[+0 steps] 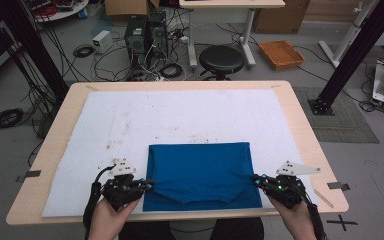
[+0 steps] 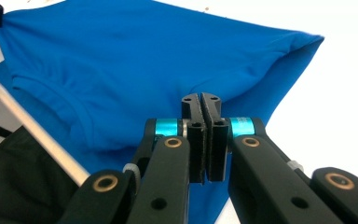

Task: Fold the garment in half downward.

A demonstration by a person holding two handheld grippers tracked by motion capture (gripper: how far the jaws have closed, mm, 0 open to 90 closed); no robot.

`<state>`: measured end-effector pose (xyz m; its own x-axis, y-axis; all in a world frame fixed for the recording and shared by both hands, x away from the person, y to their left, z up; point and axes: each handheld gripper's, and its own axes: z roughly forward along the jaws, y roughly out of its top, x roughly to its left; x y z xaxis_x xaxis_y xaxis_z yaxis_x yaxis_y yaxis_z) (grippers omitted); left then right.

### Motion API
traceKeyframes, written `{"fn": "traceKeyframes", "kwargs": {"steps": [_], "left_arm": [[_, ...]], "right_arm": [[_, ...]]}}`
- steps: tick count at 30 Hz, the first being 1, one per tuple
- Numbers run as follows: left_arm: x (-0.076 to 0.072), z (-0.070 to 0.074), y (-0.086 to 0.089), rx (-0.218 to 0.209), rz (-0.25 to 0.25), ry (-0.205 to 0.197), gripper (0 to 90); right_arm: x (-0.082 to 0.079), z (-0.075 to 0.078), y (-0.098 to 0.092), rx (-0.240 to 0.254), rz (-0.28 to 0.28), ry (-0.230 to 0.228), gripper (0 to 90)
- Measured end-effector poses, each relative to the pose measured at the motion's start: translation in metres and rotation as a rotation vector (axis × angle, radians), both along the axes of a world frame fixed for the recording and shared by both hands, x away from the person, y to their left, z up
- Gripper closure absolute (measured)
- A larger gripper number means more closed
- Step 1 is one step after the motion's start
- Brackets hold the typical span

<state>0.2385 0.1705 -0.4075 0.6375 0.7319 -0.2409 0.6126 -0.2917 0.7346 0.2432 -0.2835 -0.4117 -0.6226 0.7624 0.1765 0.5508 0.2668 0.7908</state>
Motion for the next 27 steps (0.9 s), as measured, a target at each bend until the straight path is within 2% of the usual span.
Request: {"fn": "traceKeyframes", "kwargs": {"steps": [6,9,13,14,15,19,21,24,27], "left_arm": [[-0.011,-0.009,-0.002,0.022,-0.020,0.020,87.0],[-0.014,-0.012,-0.004,0.043,-0.021,0.018,87.0],[-0.014,-0.016,-0.003,0.054,-0.013,0.002,86.0],[-0.014,-0.017,-0.003,0.062,0.002,-0.019,82.6],[-0.013,-0.016,-0.002,0.066,0.013,-0.031,72.5],[-0.004,-0.011,0.008,0.039,0.044,-0.092,56.8],[0.005,-0.006,0.014,0.022,0.069,-0.143,52.5],[0.023,-0.001,0.021,-0.027,0.096,-0.204,49.2],[0.040,0.001,0.024,-0.058,0.116,-0.243,49.2]], "right_arm": [[-0.011,-0.006,-0.001,-0.007,0.009,0.003,89.4],[-0.014,-0.010,0.000,-0.012,0.012,0.011,89.4],[-0.016,-0.014,0.002,-0.044,0.015,-0.004,89.0],[-0.016,-0.015,0.002,-0.047,0.016,-0.007,87.5],[-0.015,-0.016,0.002,-0.048,0.011,-0.013,83.9],[-0.009,-0.011,-0.002,-0.048,-0.034,-0.046,71.4],[-0.001,-0.007,-0.004,-0.043,-0.063,-0.068,65.6],[0.016,-0.003,-0.006,-0.031,-0.114,-0.091,56.3],[0.036,-0.001,-0.005,-0.018,-0.149,-0.102,50.3]]}}
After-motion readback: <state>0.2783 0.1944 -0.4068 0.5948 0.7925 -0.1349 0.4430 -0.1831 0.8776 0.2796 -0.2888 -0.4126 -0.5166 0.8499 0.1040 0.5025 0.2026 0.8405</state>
